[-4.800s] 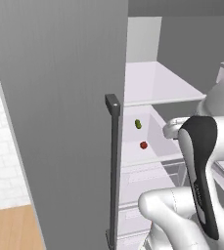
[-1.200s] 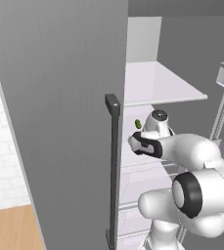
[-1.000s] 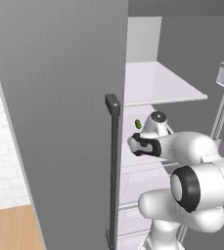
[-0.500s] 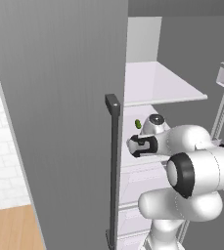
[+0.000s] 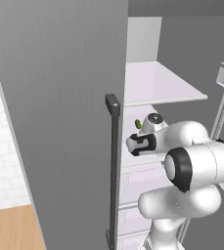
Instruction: Take the strawberry from the fridge and place it on top of the pancake, located on the dining counter.
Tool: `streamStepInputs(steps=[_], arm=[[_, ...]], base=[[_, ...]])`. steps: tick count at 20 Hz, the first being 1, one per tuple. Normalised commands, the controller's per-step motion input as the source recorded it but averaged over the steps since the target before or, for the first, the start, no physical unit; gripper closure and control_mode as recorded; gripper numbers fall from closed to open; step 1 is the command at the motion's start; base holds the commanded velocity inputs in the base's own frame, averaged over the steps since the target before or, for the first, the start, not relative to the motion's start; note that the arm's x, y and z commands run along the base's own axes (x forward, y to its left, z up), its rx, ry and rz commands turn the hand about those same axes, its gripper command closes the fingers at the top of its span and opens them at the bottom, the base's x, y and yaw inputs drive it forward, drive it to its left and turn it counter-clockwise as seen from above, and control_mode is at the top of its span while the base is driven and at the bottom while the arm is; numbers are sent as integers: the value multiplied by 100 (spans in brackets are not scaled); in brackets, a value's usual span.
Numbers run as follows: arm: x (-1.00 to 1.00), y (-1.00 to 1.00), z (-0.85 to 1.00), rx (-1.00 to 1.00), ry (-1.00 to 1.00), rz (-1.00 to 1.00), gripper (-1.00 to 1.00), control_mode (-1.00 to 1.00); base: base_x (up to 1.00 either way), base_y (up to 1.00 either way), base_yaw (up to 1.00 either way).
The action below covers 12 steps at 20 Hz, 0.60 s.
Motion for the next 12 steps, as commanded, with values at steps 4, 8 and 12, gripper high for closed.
streamStepInputs(steps=[4, 8, 12], arm=[[-2, 0, -29, 0, 2, 0, 100, -100], [-35, 0, -18, 0, 0, 0, 100, -100], [-60, -1, 11, 0, 2, 0, 100, -100]], base=[[0, 0, 0], [0, 0, 0], [0, 0, 0]])
